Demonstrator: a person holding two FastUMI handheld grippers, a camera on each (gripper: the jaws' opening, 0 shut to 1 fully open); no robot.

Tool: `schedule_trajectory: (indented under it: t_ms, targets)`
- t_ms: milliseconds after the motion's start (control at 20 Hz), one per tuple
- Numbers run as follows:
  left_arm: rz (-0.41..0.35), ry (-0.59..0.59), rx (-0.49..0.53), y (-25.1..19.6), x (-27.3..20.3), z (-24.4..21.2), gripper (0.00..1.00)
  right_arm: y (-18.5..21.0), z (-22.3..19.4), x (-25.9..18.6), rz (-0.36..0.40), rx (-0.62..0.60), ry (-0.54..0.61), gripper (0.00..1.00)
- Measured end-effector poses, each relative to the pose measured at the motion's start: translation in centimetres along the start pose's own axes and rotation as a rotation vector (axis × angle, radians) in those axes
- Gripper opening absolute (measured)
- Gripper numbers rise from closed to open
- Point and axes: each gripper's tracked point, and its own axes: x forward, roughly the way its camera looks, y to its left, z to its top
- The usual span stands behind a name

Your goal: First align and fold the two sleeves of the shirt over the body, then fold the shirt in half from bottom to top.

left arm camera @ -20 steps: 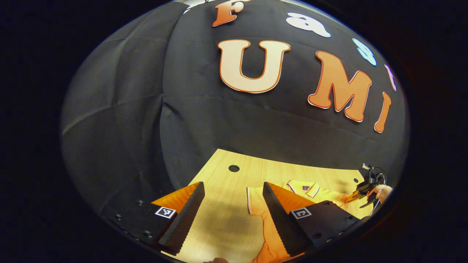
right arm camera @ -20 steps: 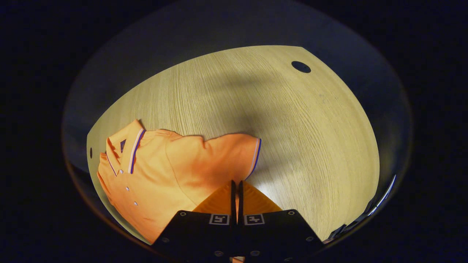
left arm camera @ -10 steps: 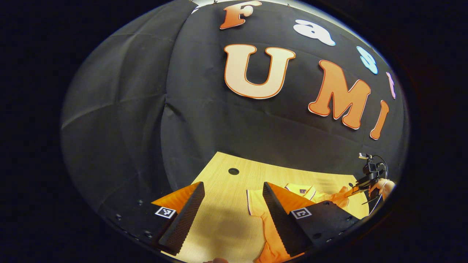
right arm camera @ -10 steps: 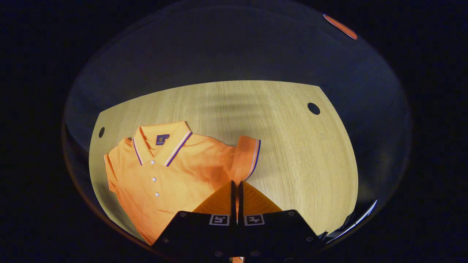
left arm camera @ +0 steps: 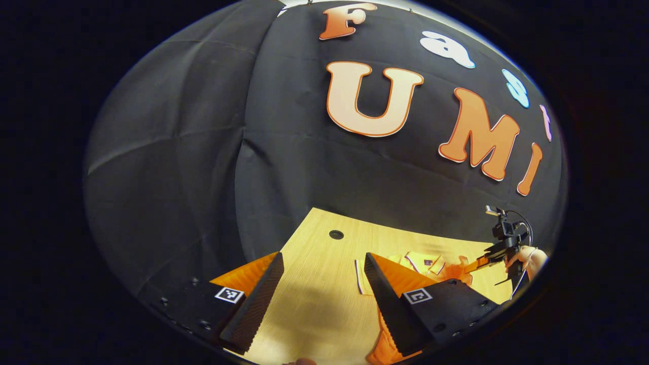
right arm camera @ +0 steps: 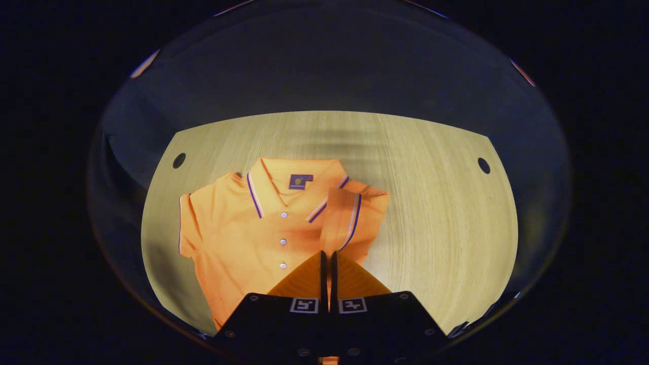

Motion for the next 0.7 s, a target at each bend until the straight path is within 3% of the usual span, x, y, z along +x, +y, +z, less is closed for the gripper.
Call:
schedule_trajectory:
  t_ms: [250, 550, 700]
  targets:
    - [0.013, 0.031, -0.026, 1.5, 0.4, -1.0, 0.98, 4.8, -1.2, 2.0, 0.069, -0.043, 0.043, 0.01]
    - [0.02, 0.058, -0.032, 2.0, 1.1, -1.9, 0.98, 7.4, -2.6, 4.3, 0.109, -0.059, 0.099, 0.02]
    - [0.021, 0.067, -0.03, 1.8, 1.5, -2.1, 0.98, 10.3, -2.9, 4.7, 0.212, -0.034, 0.119, 0.11]
